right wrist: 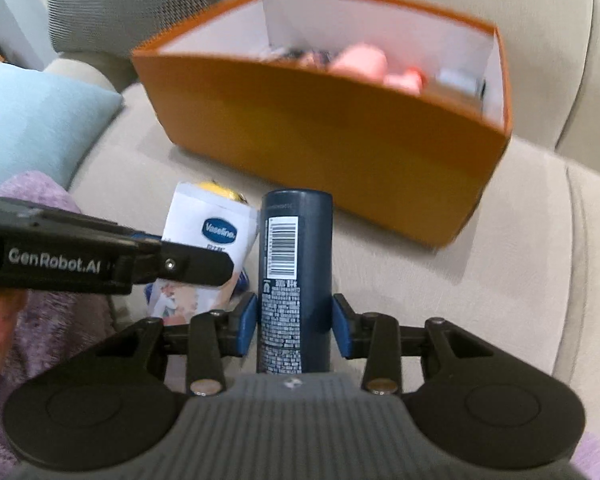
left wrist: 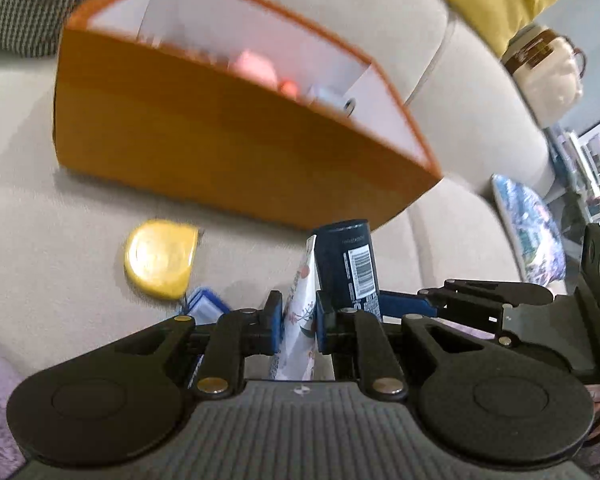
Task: Organize rigid objects
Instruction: 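Lift the tube and spray can and carry them over the orange box, then lower the tube and spray can into the box and release them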
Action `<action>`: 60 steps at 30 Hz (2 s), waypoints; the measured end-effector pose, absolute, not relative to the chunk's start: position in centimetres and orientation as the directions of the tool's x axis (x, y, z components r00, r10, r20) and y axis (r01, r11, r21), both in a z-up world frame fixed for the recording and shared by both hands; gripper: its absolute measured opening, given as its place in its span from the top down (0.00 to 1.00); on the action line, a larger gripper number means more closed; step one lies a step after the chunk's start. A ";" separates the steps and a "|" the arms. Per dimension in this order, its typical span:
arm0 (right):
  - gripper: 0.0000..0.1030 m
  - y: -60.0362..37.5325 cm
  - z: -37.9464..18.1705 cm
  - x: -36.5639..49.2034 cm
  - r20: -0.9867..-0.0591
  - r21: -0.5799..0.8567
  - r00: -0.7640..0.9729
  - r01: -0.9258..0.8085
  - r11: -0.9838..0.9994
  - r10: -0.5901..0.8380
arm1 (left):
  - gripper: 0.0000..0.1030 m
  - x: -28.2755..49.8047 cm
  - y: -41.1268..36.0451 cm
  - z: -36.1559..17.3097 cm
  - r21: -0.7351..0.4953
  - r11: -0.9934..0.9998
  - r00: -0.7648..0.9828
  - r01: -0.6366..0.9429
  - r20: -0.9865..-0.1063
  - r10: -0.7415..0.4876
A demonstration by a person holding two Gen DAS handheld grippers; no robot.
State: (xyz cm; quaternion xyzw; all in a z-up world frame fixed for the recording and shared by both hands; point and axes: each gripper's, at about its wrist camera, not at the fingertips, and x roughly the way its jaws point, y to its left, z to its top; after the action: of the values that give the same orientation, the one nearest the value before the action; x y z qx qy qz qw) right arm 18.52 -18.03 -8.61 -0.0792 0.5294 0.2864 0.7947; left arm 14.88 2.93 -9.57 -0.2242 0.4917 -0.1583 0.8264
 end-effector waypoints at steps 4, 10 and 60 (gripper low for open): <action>0.60 -17.0 -5.4 18.6 -0.866 0.094 0.332 -0.628 0.773 0.374 | 0.83 15.3 4.1 -6.4 -0.536 0.842 0.516 0.064 -0.704 -0.488; 0.60 -15.6 0.1 20.4 -0.831 -0.084 0.408 -0.763 0.641 0.378 | 0.83 17.2 4.8 -1.0 -0.514 0.848 0.588 0.128 -0.650 -0.482; 0.59 -9.8 -9.5 36.5 -0.983 -0.006 -0.001 -0.999 -0.040 0.185 | 0.83 32.8 4.8 -7.8 -0.492 0.865 0.429 0.104 -0.762 -0.485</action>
State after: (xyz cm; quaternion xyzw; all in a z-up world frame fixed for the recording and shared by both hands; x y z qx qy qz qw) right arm 36.46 -9.76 -9.55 -0.4618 0.4405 0.5538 0.5348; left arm 32.80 4.75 -7.83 -0.1892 0.5037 -0.1786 0.8238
